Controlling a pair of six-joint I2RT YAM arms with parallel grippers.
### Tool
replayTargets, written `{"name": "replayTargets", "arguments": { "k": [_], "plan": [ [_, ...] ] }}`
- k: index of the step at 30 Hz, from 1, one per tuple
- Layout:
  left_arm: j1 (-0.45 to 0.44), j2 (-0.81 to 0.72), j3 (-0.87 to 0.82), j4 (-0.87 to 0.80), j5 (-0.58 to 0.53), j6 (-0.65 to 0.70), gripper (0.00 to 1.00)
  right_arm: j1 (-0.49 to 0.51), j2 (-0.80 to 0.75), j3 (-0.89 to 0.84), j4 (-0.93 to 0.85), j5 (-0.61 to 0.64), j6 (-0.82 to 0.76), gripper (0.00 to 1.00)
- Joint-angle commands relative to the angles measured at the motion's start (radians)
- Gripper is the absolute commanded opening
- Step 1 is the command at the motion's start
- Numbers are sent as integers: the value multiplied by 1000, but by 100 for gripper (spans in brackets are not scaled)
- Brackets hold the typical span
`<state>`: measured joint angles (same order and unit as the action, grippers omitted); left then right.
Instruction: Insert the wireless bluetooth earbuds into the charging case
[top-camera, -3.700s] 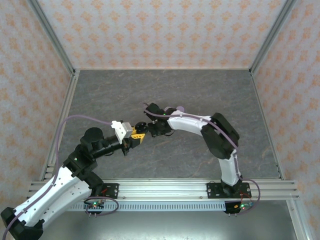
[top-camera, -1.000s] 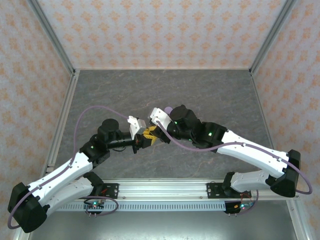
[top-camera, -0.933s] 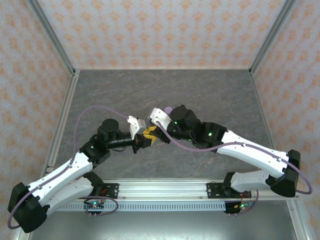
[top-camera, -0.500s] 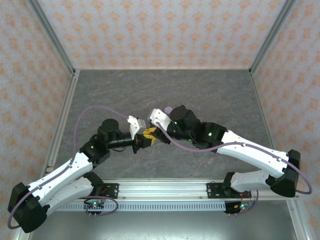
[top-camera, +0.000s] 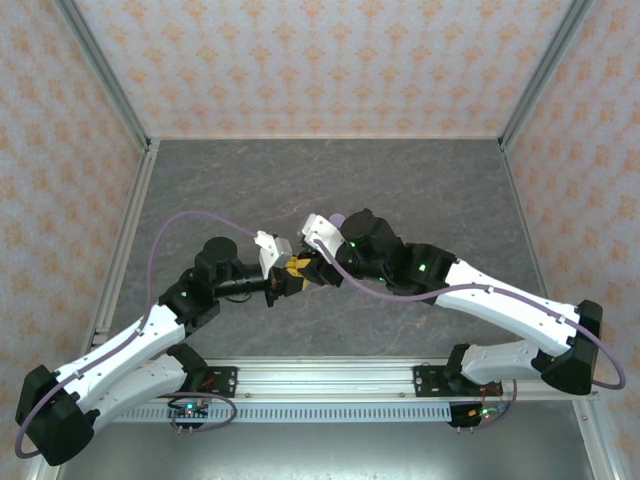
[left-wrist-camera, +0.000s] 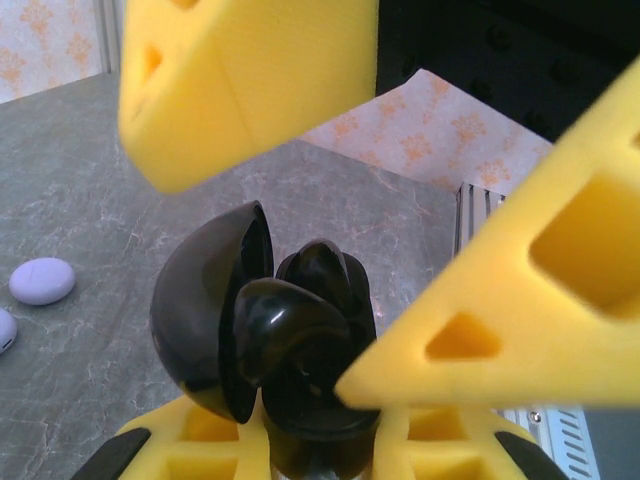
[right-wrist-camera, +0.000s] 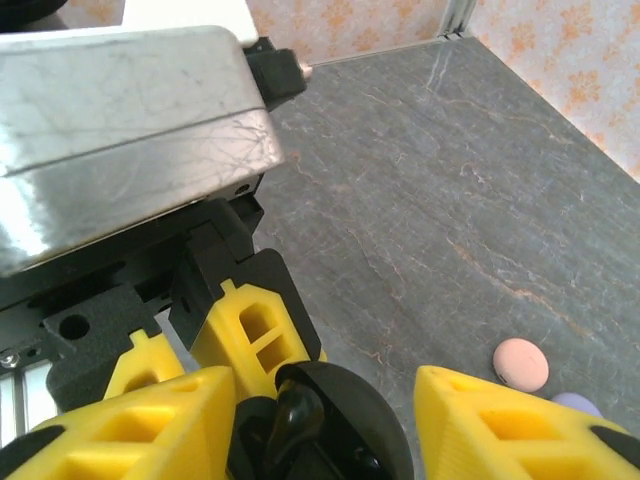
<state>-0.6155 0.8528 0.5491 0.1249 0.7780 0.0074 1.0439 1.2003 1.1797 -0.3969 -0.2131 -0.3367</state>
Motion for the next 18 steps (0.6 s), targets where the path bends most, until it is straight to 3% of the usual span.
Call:
{"name": "replayTargets", "arguments": {
  "k": [1, 11, 18],
  "plan": [
    [-10, -17, 35, 23, 8, 7, 0, -41, -87, 28, 23, -27, 80, 58],
    [-22, -21, 44, -24, -24, 53, 0, -243, -113, -36, 23, -289, 329, 82],
    [-45, -21, 53, -77, -98, 151, 0, -252, -45, -22, -6, -343, 377, 92]
  ]
}}
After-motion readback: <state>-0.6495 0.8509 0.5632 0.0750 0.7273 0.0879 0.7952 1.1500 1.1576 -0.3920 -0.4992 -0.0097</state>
